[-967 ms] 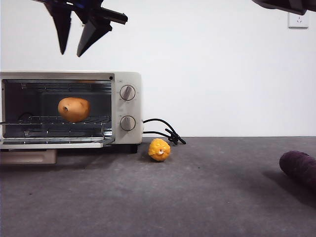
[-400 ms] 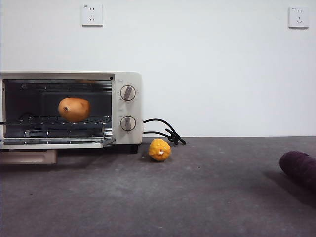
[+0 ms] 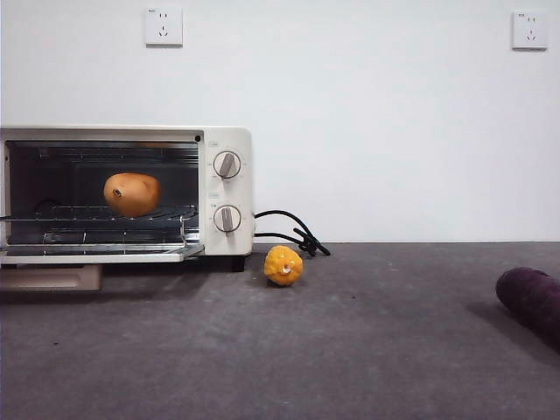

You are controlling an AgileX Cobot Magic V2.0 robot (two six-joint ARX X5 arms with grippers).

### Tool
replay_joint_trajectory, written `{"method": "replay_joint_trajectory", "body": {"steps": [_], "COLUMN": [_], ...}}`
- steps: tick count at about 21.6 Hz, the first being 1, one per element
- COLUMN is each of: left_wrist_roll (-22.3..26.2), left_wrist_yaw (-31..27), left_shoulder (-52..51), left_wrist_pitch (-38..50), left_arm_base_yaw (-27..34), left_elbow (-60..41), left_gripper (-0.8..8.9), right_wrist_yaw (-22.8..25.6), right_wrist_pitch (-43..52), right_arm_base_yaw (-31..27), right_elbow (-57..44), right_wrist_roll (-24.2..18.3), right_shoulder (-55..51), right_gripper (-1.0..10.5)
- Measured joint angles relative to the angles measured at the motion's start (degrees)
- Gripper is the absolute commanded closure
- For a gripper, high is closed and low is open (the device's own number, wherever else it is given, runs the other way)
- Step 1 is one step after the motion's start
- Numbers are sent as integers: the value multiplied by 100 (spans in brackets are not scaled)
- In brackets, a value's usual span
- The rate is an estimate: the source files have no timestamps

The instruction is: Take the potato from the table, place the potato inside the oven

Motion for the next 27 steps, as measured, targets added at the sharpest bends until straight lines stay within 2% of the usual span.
{"method": "replay_joint_trajectory", "body": {"steps": [6,9,12,14,18,21,25,27], "left_wrist_roll": [-48,-116,-149,-155,-232,-380,-542,-570], "left_wrist_yaw": [144,179,179,151,157,188,887,1054], "left_shoulder": [481,798,1003,1027,1222,1488,1996,2369], "left_wrist_pitch": [63,282,601,870,1410,1635,1816,1829], "left_arm_base_yaw": [0,0,0,26,411,717,1196,1392], "left_elbow": [-20,-289,-839,-1283,-2037,-2404,-2415,-2415], "left_gripper": [820,819,819,819,820,821,822,822], "right_wrist_yaw": [343,459,39,4,210,39,-264,-304], "right_wrist_pitch": [0,33,1379,2135,2616,3174,4109,4142], "right_arm_base_yaw": [-2,0,0,-2,-260,-424,-431,-457], "right_elbow": [-1519,-2470,-3810,-4815,-6596,-7816,-8662,-8846], "right_wrist_roll": [-83,-76,-48,122,546,927,1274,1366], "right_shoulder": [-1211,-2236,-3407,-4232,-5294,-5790,-6384,-6459], "right_gripper": [948,947,948,948,950,950,951,951]}}
